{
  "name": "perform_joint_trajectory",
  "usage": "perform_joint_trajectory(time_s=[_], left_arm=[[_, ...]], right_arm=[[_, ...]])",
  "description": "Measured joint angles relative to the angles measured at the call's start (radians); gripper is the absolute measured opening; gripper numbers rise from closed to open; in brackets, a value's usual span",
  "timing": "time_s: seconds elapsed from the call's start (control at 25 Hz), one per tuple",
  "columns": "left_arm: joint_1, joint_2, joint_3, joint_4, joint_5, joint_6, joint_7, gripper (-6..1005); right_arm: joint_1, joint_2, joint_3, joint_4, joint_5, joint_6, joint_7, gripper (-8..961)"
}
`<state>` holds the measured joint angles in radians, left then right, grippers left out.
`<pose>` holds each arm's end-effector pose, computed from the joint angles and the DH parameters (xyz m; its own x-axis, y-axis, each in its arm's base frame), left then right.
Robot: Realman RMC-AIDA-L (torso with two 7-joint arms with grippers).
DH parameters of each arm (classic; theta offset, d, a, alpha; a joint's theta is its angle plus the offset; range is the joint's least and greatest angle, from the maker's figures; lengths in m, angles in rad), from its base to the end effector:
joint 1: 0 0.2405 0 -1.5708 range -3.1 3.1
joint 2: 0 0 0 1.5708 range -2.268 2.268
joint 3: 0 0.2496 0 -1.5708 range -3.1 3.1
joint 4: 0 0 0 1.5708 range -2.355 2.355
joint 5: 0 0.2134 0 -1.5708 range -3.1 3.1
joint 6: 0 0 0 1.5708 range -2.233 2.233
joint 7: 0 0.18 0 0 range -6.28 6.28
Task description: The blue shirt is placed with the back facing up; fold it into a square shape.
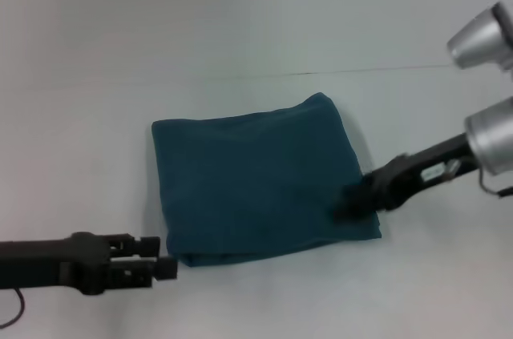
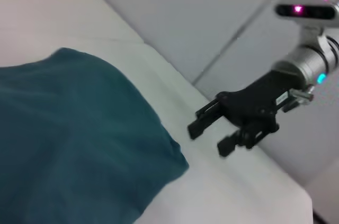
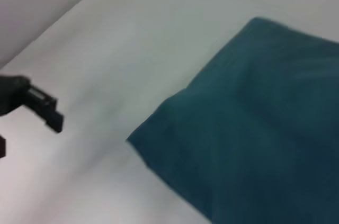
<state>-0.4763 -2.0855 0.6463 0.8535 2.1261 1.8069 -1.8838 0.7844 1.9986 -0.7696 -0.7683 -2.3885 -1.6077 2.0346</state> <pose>-0.2454 0.3065 -0.0024 0.5976 0.6933 0.4026 0.7072 -0.6925 0.1427 0.2138 0.3867 -0.0082 0.7419 -0.6624 -0.1040 -0.6701 -0.7378 -0.0813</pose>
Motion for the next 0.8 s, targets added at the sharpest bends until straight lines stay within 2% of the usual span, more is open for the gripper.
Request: perform_joint_trajectory(time_s=[0.12,0.24,0.44,0.6,0.8], left_arm=[[-0.003,-0.007,0.039,0.009,0.000,-0.014,0.033,724],[-0.018,-0.001,0.062,0.007,0.000,-0.027,0.031,725],[-0.046,0.004,0.075,-0.004,0.032,-0.048,0.008,723],[-0.069,0.002,0.077,-0.030,0.074,-0.078,-0.036,725],[-0.088,0.018,0.068,-0.052,0.072,-0.078,-0.090,727]], right_arm=[[-0.004,0.024,-0.057,-0.001,-0.005,-0.006,-0.041,661],[-0.005,0.041,-0.132,-0.006,-0.007,-0.007,-0.045,658],[-0.004,0.067,-0.150,-0.009,0.013,0.003,-0.059,655],[-0.031,0.074,-0.146,-0.009,0.100,-0.002,-0.129,656],[-0.080,0.072,-0.121,-0.010,0.241,-0.005,-0.223,657]])
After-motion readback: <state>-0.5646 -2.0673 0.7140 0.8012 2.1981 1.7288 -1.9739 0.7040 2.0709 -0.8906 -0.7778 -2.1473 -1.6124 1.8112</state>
